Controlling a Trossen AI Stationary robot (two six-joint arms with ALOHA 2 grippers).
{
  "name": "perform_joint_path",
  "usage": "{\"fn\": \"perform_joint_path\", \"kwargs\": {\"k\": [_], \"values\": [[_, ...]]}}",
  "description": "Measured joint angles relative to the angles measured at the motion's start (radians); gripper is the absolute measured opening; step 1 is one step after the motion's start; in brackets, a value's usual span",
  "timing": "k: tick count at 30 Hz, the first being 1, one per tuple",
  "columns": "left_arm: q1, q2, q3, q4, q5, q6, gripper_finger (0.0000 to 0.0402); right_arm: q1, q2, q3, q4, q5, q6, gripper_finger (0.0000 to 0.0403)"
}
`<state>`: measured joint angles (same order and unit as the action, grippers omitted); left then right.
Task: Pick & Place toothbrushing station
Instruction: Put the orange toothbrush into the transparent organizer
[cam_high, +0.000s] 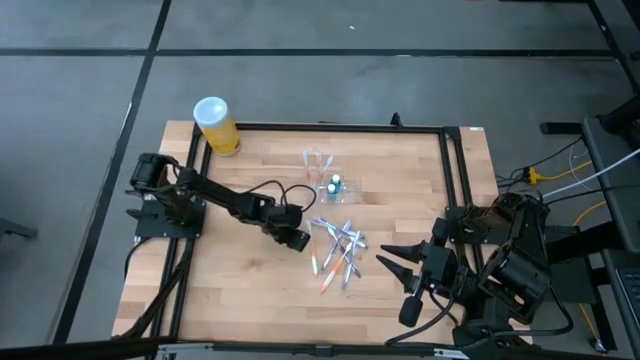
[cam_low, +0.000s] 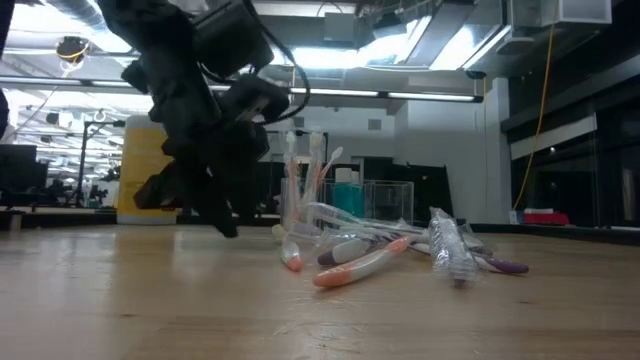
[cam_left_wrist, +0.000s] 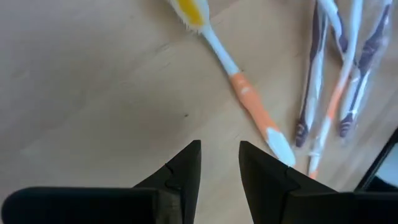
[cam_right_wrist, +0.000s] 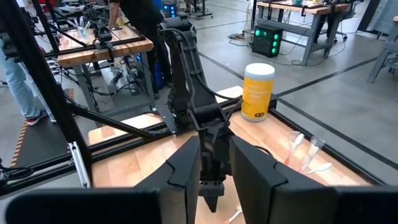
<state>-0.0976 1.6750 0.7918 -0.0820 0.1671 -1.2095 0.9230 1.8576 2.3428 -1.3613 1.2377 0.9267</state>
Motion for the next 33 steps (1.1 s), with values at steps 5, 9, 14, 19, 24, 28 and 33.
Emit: {"fn": "perform_joint_path", "kwargs": {"k": [5, 9, 14, 19, 24, 28, 33], "values": [[0.027, -0.001, 0.0, 0.031, 0.019, 0.01, 0.0105, 0.0, 0.0, 0.0, 0.0, -0.004, 0.005, 0.0091], [0.065, 0.003, 0.0, 0.051, 0.016, 0.01, 0.0105, 0.0, 0.0, 0.0, 0.0, -0.004, 0.005, 0.0091], [0.121, 0.04, 0.001, 0.128, 0.033, -0.014, 0.0105, 0.0, 0.0, 0.0, 0.001, -0.004, 0.005, 0.0091], [0.14, 0.076, 0.0, 0.146, 0.046, -0.026, 0.0105, 0.002, 0.0, 0.0, 0.001, -0.004, 0.006, 0.0091], [0.161, 0.081, 0.0, 0.155, 0.032, -0.033, 0.0105, 0.002, 0.0, 0.0, 0.003, -0.012, 0.008, 0.0091], [0.177, 0.081, 0.0, 0.159, 0.017, -0.033, 0.0105, 0.002, 0.0, 0.0, 0.003, -0.015, 0.007, 0.0091], [0.186, 0.081, 0.0, 0.156, 0.014, -0.026, 0.0105, 0.002, 0.0, 0.0, 0.001, -0.015, 0.007, 0.0091]]}}
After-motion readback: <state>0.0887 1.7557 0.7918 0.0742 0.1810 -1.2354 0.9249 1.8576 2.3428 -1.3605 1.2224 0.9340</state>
